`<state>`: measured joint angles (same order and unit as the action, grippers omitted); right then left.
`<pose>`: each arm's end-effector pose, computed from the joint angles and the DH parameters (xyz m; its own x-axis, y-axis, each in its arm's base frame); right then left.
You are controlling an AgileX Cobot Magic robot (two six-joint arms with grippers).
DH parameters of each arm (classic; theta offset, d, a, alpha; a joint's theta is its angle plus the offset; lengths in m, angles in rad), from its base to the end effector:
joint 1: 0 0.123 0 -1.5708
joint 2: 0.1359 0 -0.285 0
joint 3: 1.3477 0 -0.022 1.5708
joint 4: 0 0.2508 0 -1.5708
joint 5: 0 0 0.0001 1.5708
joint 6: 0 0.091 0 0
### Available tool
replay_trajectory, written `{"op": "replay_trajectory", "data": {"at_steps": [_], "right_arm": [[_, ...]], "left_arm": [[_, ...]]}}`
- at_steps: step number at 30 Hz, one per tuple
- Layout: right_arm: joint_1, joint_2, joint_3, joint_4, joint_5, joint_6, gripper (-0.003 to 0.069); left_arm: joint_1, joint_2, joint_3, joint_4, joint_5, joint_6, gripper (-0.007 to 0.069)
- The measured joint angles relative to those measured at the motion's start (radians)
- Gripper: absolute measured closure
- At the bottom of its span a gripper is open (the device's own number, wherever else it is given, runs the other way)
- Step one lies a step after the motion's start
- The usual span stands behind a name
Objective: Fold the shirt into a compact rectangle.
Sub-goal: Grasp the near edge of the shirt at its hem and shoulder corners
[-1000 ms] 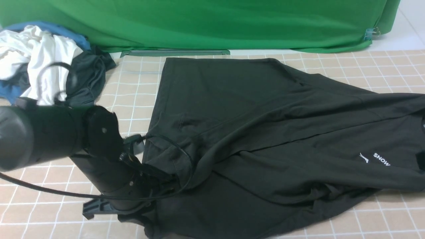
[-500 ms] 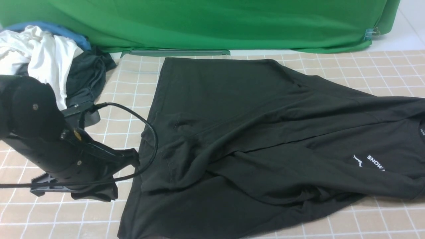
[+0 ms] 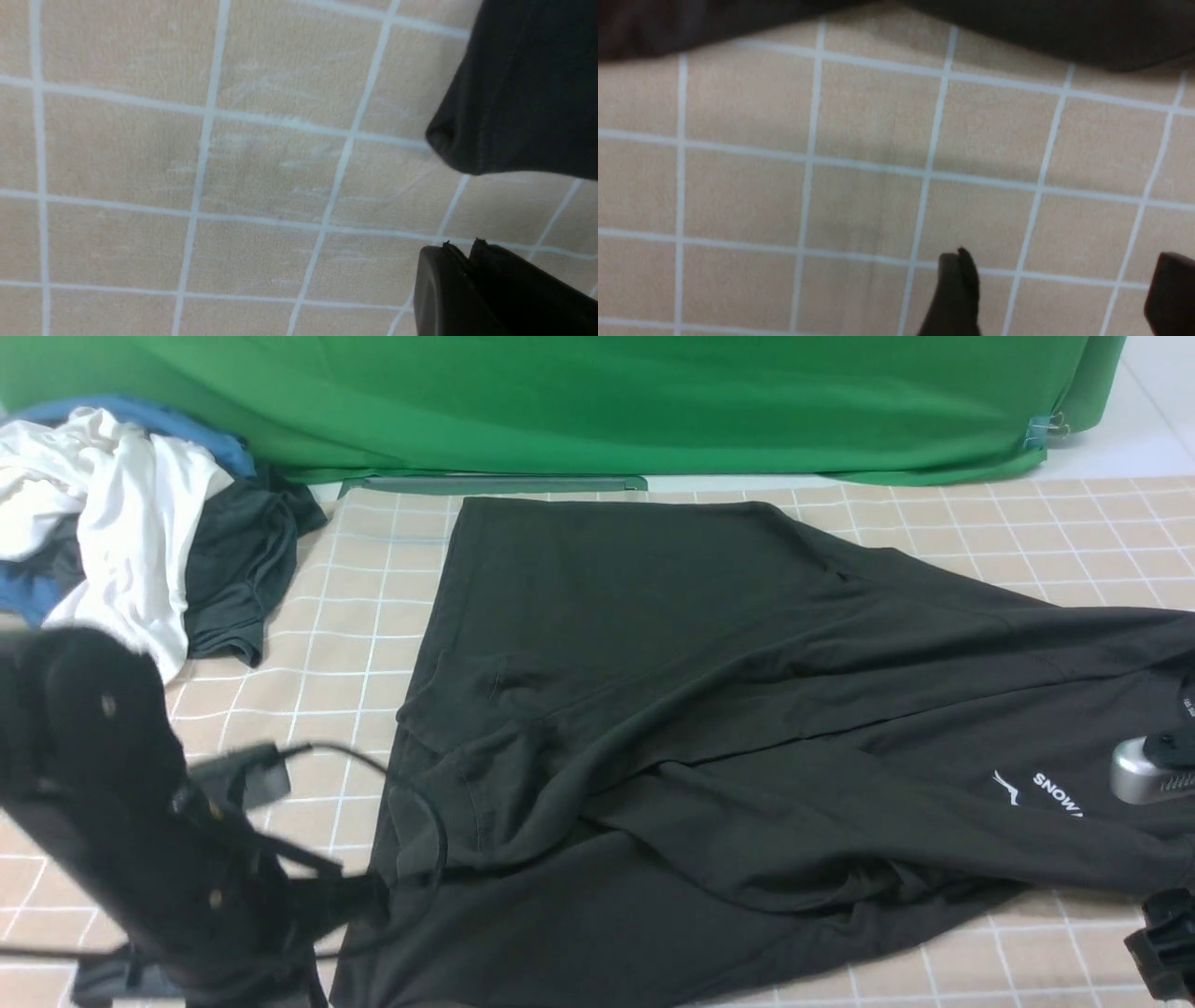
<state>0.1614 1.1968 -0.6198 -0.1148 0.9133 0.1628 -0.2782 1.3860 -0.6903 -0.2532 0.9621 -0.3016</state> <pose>0.1787 0.0207 0.2121 -0.9818 -0.0667 -0.1776 -0.0544 0.9958 -0.0733 0.1927 -0.0745 0.1933 -0.9842 -0.1602 0.0752 -0.1719 0.9662 -0.1919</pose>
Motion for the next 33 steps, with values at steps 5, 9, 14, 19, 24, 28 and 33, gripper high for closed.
{"op": "replay_trajectory", "data": {"at_steps": [5, 9, 14, 19, 24, 28, 33], "right_arm": [[0.000, 0.000, 0.000, 0.003, -0.015, 0.000, 0.0130], [0.000, 0.000, 0.000, 0.007, -0.019, 0.000, 0.0130], [0.000, 0.000, 0.000, 0.013, -0.027, 0.000, 0.0130], [0.000, 0.000, 0.001, 0.016, -0.031, 0.000, 0.0130], [0.000, 0.000, 0.001, 0.022, -0.034, -0.001, 0.0130], [0.000, 0.000, 0.001, 0.022, -0.034, -0.001, 0.0130], [0.000, 0.000, 0.002, 0.024, -0.034, -0.001, 0.0130]], "left_arm": [[-0.026, 0.000, 0.072, -0.051, -0.132, -0.001, 0.0399], [-0.031, 0.005, 0.074, -0.061, -0.224, -0.001, 0.0244], [-0.031, 0.049, 0.074, -0.068, -0.315, -0.002, 0.0078], [-0.030, 0.091, 0.073, -0.109, -0.332, 0.033, 0.0050], [-0.030, 0.103, 0.073, -0.259, -0.399, 0.127, 0.0118], [-0.030, 0.110, 0.073, -0.296, -0.427, 0.146, 0.0193], [-0.031, 0.120, 0.073, -0.341, -0.482, 0.149, 0.0238]]}}
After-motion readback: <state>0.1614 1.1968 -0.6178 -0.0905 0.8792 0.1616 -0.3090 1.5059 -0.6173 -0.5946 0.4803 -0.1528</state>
